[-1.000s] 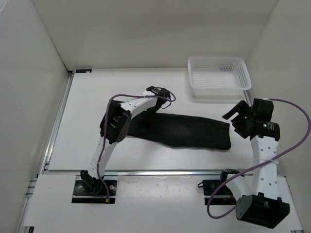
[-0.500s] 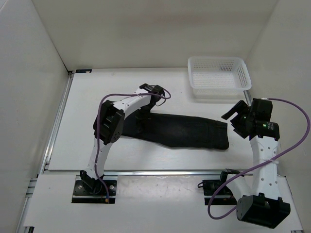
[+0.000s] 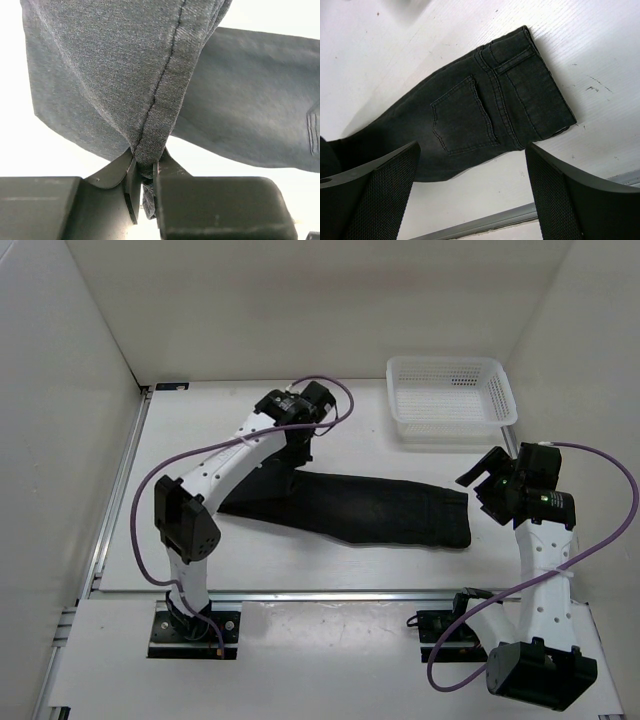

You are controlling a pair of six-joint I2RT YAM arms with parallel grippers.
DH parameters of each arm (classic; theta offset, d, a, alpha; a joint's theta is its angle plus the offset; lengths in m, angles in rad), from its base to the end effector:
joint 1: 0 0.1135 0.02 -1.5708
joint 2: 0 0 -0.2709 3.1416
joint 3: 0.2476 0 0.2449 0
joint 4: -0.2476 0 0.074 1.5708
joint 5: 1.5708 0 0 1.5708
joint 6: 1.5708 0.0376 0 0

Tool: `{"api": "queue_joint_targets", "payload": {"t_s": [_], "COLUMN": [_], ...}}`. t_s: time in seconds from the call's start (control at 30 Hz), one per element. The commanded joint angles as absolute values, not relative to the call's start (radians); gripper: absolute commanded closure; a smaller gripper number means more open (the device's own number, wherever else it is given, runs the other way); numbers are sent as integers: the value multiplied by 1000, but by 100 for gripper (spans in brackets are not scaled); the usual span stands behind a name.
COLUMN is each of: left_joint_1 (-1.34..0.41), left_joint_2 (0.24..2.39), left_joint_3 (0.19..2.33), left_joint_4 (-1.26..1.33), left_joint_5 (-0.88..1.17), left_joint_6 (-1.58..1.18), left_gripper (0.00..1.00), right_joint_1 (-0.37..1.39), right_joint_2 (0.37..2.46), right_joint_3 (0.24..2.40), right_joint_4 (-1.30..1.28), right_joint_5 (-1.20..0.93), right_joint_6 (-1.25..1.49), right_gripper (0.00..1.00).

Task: Fold and stack the trousers
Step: Fold the trousers

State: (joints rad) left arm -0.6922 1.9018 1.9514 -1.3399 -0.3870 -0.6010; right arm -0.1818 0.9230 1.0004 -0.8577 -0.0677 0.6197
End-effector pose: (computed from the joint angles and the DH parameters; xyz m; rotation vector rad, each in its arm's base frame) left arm 0.2957 -0.2267 0.3368 0.0482 2.6821 0.1913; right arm 0.1656 -0.0278 0.3293 0.8929 2.1932 0.2928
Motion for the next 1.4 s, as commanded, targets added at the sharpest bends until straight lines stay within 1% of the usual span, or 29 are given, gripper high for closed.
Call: {"api": "queue_joint_targets", "payload": {"t_s": [0.0, 0.1, 0.3, 0.4, 0.5, 0.53, 0.57, 0.63, 0.67, 0.7, 0.8, 0.87, 0.9, 0.97, 1.0, 1.03, 1.07, 1.1, 1.13, 1.17, 1.2, 1.3, 1.33, 1.37], "left_joint_1": [-733, -761, -808, -862, -874, -874, -874, -874, -874, -874, -827, -772, -696, -608, -563, -469, -422, -378, -297, -264, -238, -183, -173, -164], "left_joint_2": [1927, 1969, 2008, 2042, 2108, 2130, 2140, 2140, 2140, 2140, 2116, 2031, 1998, 1891, 1856, 1826, 1781, 1763, 1747, 1747, 1738, 1785, 1804, 1825], "left_joint_3": [1925, 1876, 1780, 1792, 1841, 1850, 1850, 1887, 1902, 1957, 2087, 2102, 2086, 2019, 1972, 1872, 1824, 1775, 1681, 1645, 1617, 1542, 1542, 1528], "left_joint_4": [-1318, -1261, -1161, -1137, -1175, -1175, -1189, -1229, -1250, -1281, -1391, -1391, -1391, -1365, -1344, -1295, -1275, -1247, -1180, -1158, -1138, -1060, -1049, -1039], "left_joint_5": [-334, -325, -230, -206, -206, -190, -180, -179, -179, -199, -244, -232, -197, -183, -183, -160, -150, -137, -97, -80, -71, -12, 6, 47], "left_joint_6": [-623, -667, -730, -745, -755, -755, -755, -741, -741, -715, -660, -635, -615, -591, -574, -542, -531, -519, -487, -486, -474, -462, -462, -447], "left_gripper": [90, 90, 90, 90, 90, 84, 62, 24, 3, 0, 0, 0, 2, 7, 9, 11, 15, 23, 27, 32, 42, 42, 34, 13], "right_joint_1": [-176, -176, -176, -176, -176, -176, -176, -176, -176, -176, -176, -176, -176, -167, -167, -167, -157, -156, -156, -156, -156, -147, -147, -147], "right_joint_2": [920, 920, 920, 920, 920, 920, 920, 920, 920, 920, 920, 920, 920, 911, 911, 911, 911, 911, 911, 911, 911, 911, 911, 911], "right_joint_3": [1026, 1026, 1026, 1026, 1026, 1026, 1026, 1026, 1026, 1026, 1035, 1035, 1035, 1035, 1035, 1035, 1035, 1035, 1035, 1035, 1035, 1035, 1035, 1035], "right_joint_4": [-831, -831, -841, -841, -841, -841, -841, -850, -850, -850, -850, -850, -850, -850, -850, -850, -850, -850, -850, -850, -850, -850, -850, -850], "right_joint_5": [-74, -55, -44, -44, -44, -44, -44, -44, -44, -35, -35, -35, -35, -35, -35, -35, -44, -44, -44, -44, -44, -54, -54, -54], "right_joint_6": [598, 598, 598, 598, 598, 598, 589, 589, 589, 589, 589, 589, 589, 580, 580, 580, 580, 580, 580, 580, 580, 580, 580, 580], "right_gripper": [10, 10, 10, 10, 10, 10, 10, 10, 9, 9, 9, 9, 9, 9, 9, 9, 9, 9, 9, 9, 9, 9, 9, 9]}}
